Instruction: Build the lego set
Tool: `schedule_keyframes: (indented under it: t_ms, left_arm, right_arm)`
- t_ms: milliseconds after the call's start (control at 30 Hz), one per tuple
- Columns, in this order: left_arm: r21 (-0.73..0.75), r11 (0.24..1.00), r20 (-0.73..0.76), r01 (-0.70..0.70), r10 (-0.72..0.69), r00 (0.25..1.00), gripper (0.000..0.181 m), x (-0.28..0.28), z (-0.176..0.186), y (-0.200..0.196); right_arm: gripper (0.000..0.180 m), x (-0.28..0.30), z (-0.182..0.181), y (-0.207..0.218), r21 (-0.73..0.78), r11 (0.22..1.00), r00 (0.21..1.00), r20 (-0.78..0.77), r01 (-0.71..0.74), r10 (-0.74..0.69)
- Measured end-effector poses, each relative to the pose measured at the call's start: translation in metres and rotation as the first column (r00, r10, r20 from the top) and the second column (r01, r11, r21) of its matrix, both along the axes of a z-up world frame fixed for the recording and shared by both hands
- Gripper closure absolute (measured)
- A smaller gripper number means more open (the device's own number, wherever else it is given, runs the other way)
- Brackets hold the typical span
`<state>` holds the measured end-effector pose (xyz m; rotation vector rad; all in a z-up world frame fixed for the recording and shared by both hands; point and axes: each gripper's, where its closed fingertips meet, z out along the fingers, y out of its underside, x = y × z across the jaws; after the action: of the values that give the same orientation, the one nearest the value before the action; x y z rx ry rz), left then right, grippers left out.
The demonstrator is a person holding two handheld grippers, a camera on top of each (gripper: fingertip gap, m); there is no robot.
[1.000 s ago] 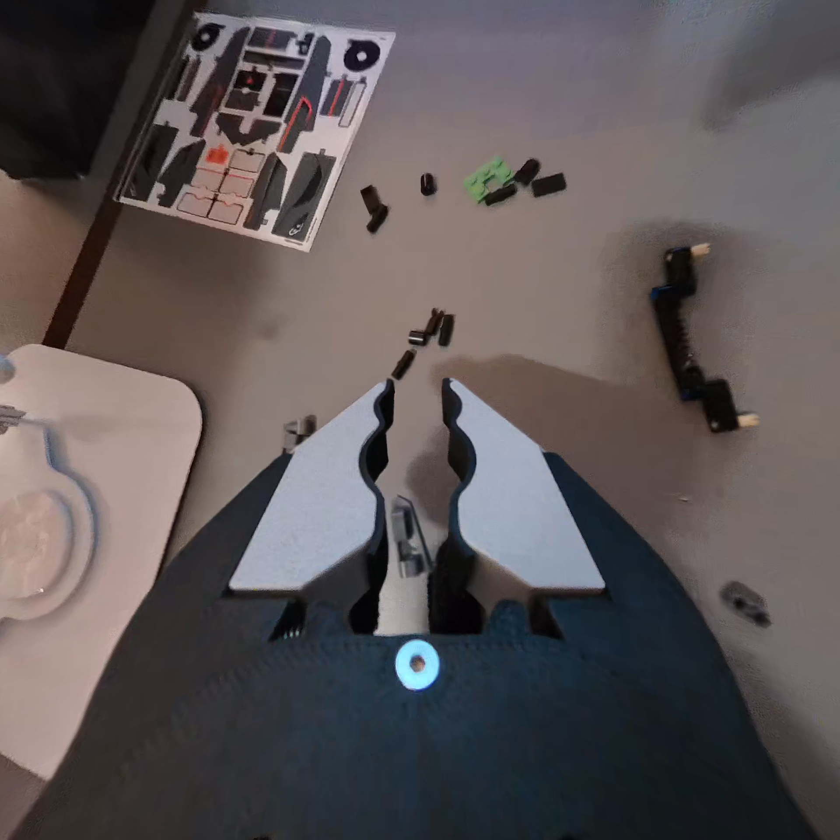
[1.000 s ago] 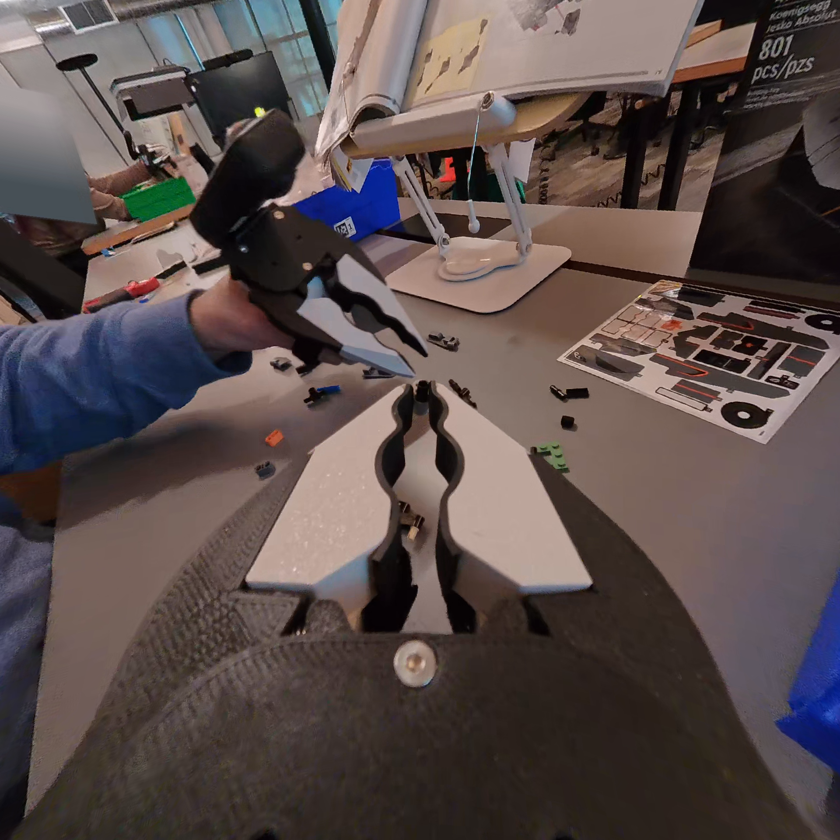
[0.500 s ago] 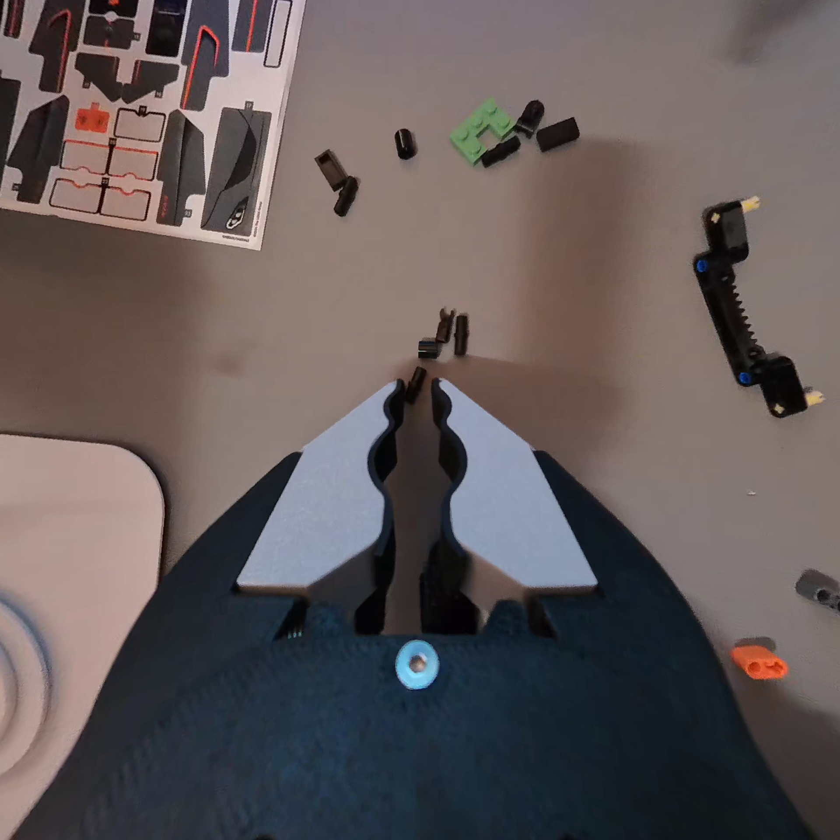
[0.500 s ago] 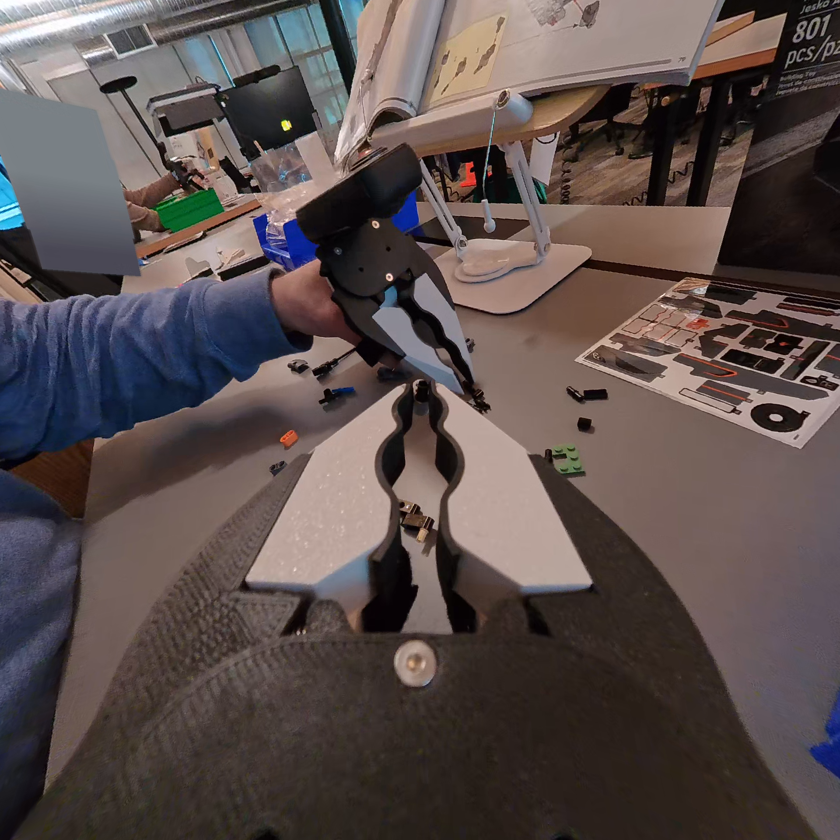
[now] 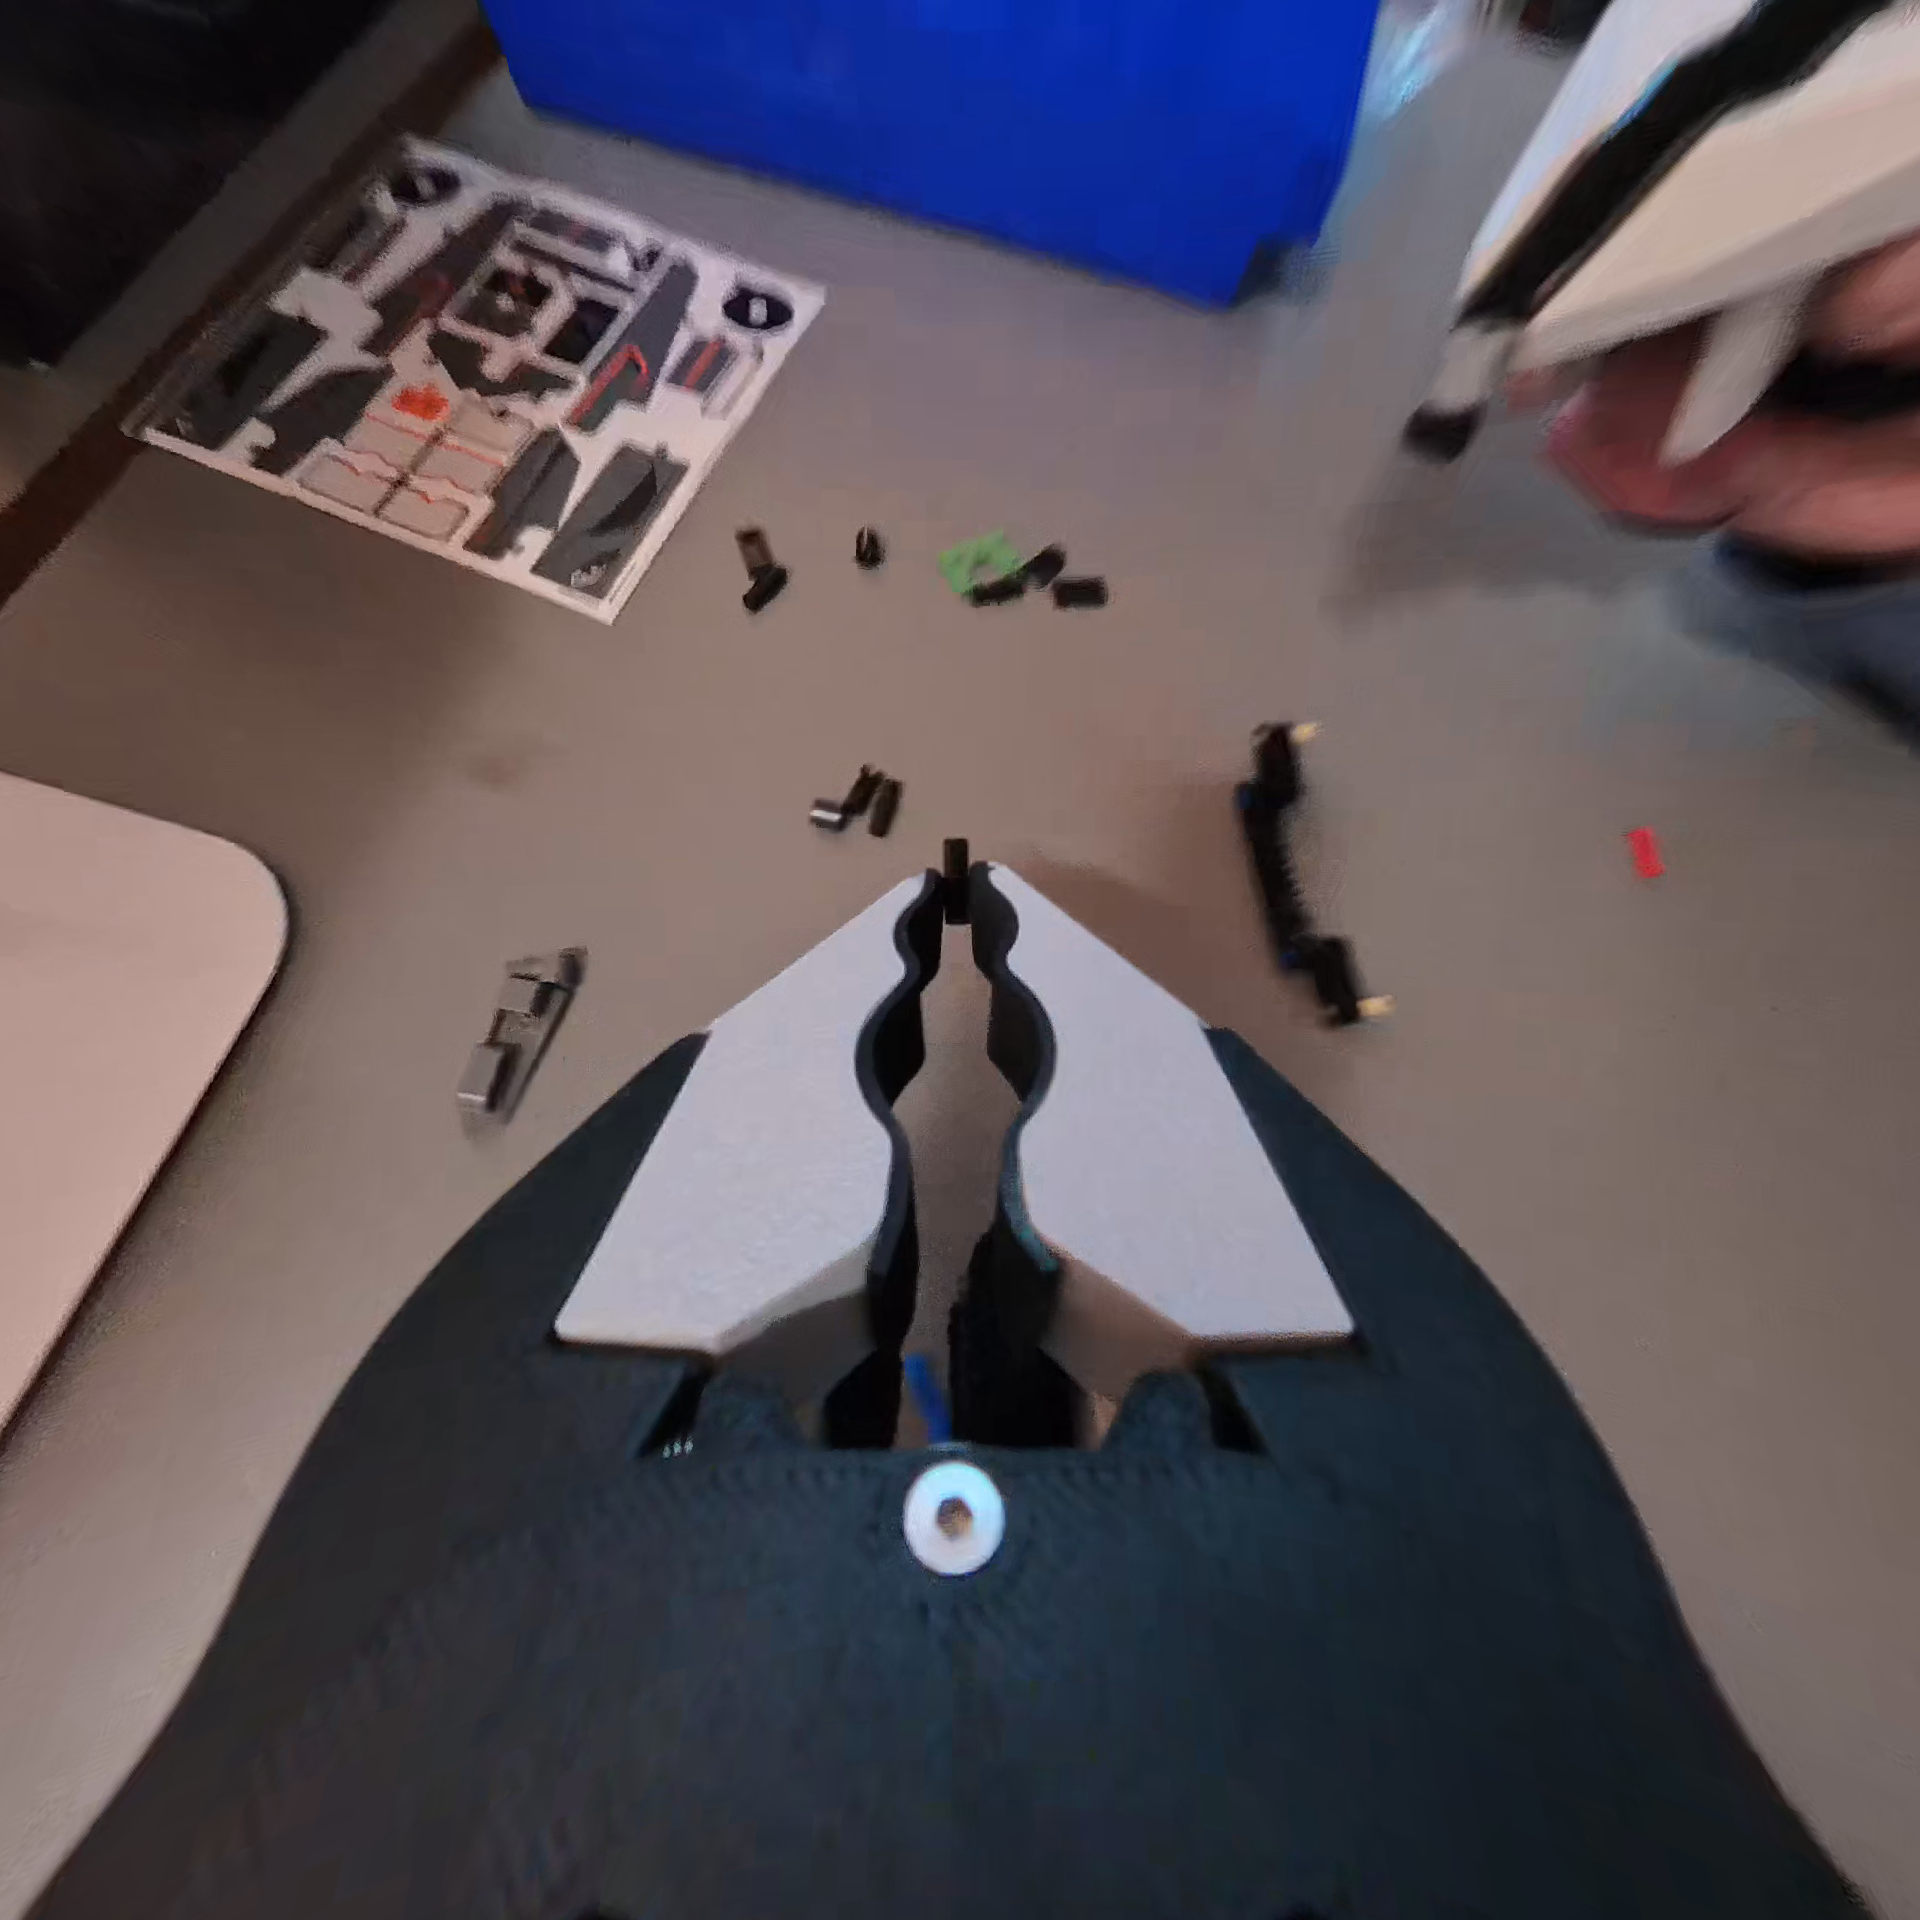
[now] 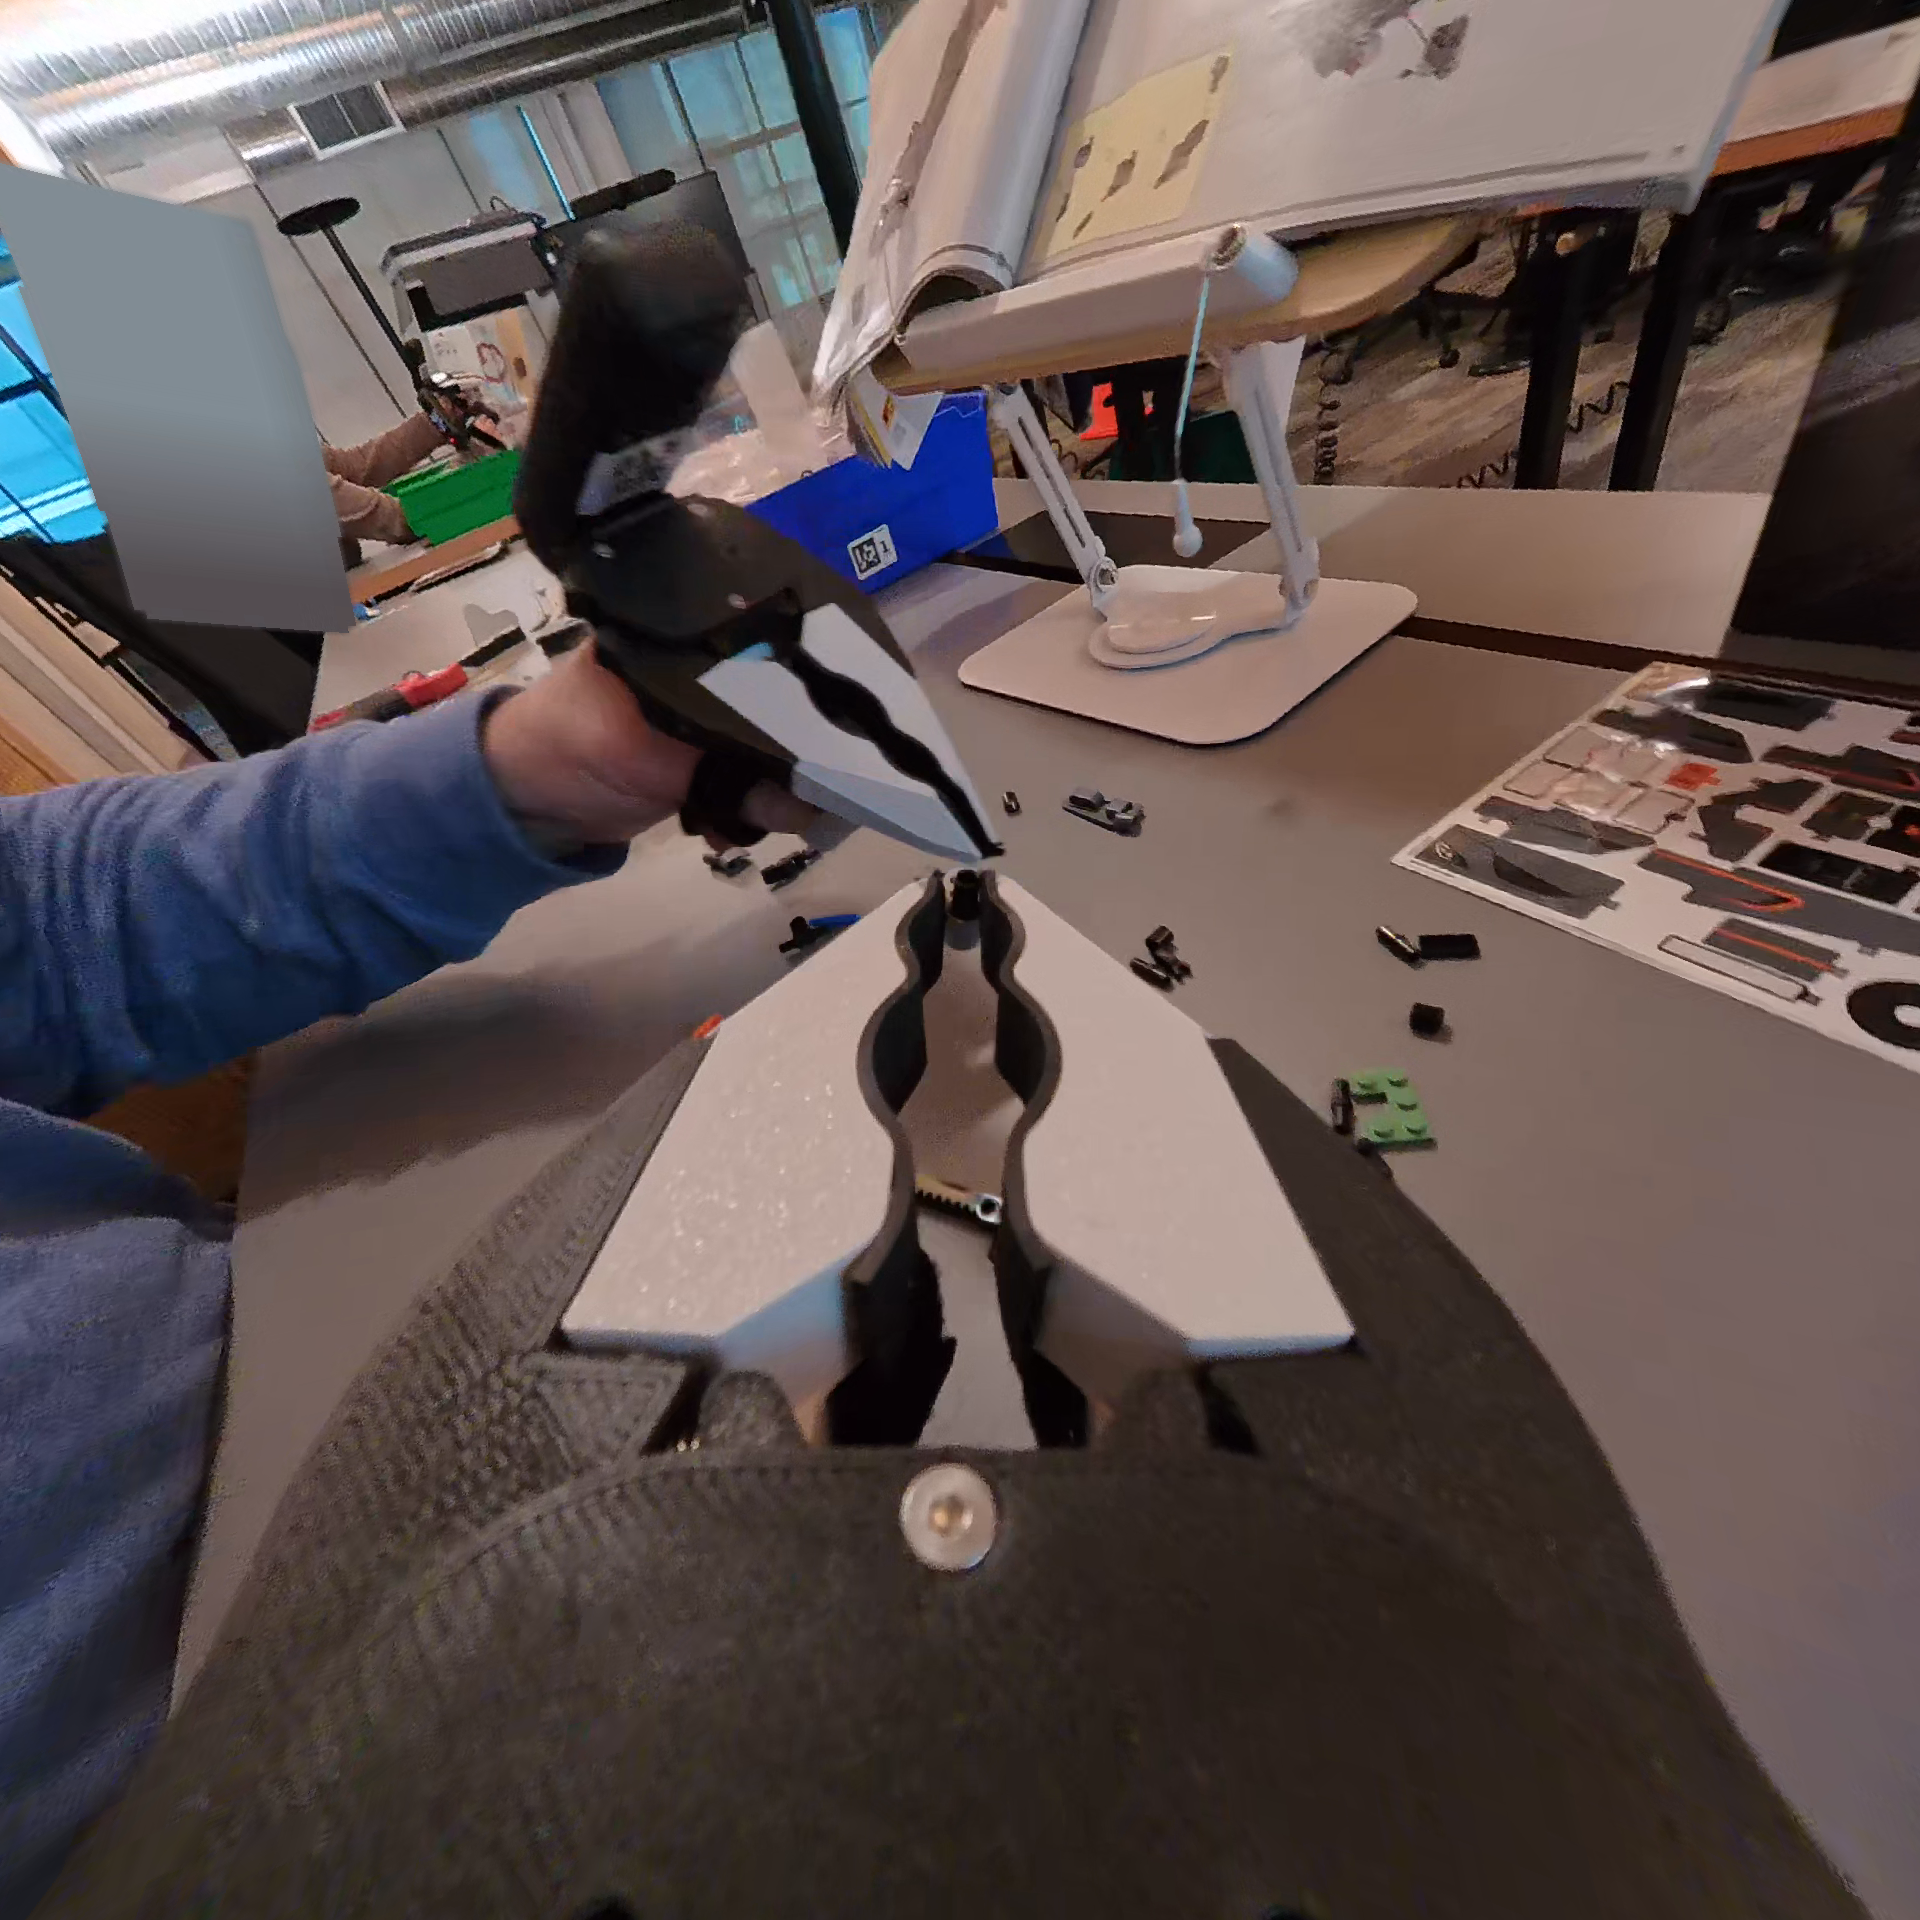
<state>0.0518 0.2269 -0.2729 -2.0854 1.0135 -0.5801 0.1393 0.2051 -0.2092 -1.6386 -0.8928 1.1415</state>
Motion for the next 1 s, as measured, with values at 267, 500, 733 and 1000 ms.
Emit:
schedule_keyframes:
  t_ms: [267,500,733,1000]
  left_arm:
    - [-0.036,0.997,0.479,-0.075,0.083,0.874,0.178,0.009,0.069,-0.055]
    - [-0.162,0.983,0.580,-0.089,0.168,0.797,0.178,-0.011,0.068,-0.087]
    - [-0.202,0.965,0.438,-0.167,0.242,0.866,0.178,-0.064,0.039,-0.126]
    - [-0.307,0.940,0.412,-0.149,0.272,0.870,0.178,-0.082,0.003,-0.164]
  right_arm:
    - [0.175,-0.054,0.024,-0.030,0.136,0.990,0.999,0.043,-0.027,0.021]
    - [0.175,-0.091,0.023,-0.051,0.104,0.991,0.995,0.055,-0.086,0.081]
    - [0.175,-0.119,-0.038,-0.120,-0.280,0.888,0.903,0.125,-0.364,0.410]
    - [0.175,-0.137,-0.099,-0.174,-0.469,0.768,0.739,0.301,-0.436,0.603]
